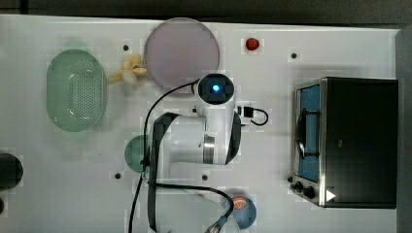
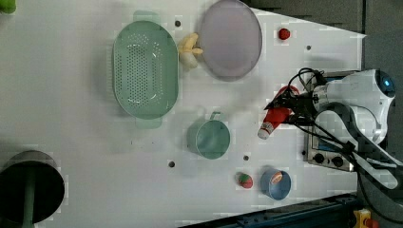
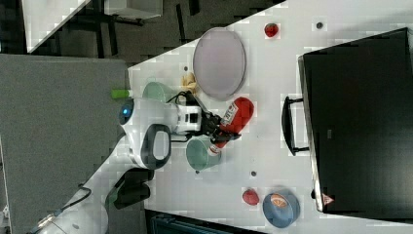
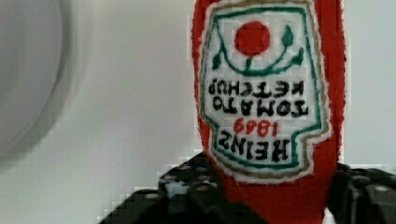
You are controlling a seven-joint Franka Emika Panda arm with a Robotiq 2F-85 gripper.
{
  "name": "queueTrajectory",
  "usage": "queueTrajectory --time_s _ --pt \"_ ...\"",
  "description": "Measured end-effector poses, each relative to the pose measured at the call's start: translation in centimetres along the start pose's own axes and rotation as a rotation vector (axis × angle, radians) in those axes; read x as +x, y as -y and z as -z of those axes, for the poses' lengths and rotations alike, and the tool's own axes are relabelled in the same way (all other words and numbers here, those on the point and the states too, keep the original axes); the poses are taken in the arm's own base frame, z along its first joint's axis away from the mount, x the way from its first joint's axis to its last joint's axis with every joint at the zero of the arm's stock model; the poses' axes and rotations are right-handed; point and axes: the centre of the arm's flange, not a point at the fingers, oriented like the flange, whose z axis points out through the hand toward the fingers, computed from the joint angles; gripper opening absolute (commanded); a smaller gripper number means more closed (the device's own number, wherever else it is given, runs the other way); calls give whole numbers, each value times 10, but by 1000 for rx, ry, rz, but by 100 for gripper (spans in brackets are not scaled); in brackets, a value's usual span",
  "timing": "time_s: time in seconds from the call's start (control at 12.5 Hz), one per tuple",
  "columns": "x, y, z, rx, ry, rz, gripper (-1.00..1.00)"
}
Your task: Pick Ketchup from oven and place it on table.
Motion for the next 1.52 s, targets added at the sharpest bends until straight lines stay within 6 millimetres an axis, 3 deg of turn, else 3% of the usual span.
queueTrajectory --time_s 0.24,0.56,0.8,0.88,0.96,1.04,1.2,1.36,1.52 --pt "4 -3 -21 -18 -18 13 98" --pt "10 -4 -23 -2 -29 -4 100" --pt "1 -5 7 -39 40 4 100" --pt "-2 -7 34 -44 60 9 100" --pt "0 -6 74 -13 48 14 100" --pt "3 -2 128 60 21 8 100" --pt "10 -8 259 189 -114 24 100" --pt "-3 -43 380 263 -253 34 100" --pt "-25 -93 463 312 -304 14 100"
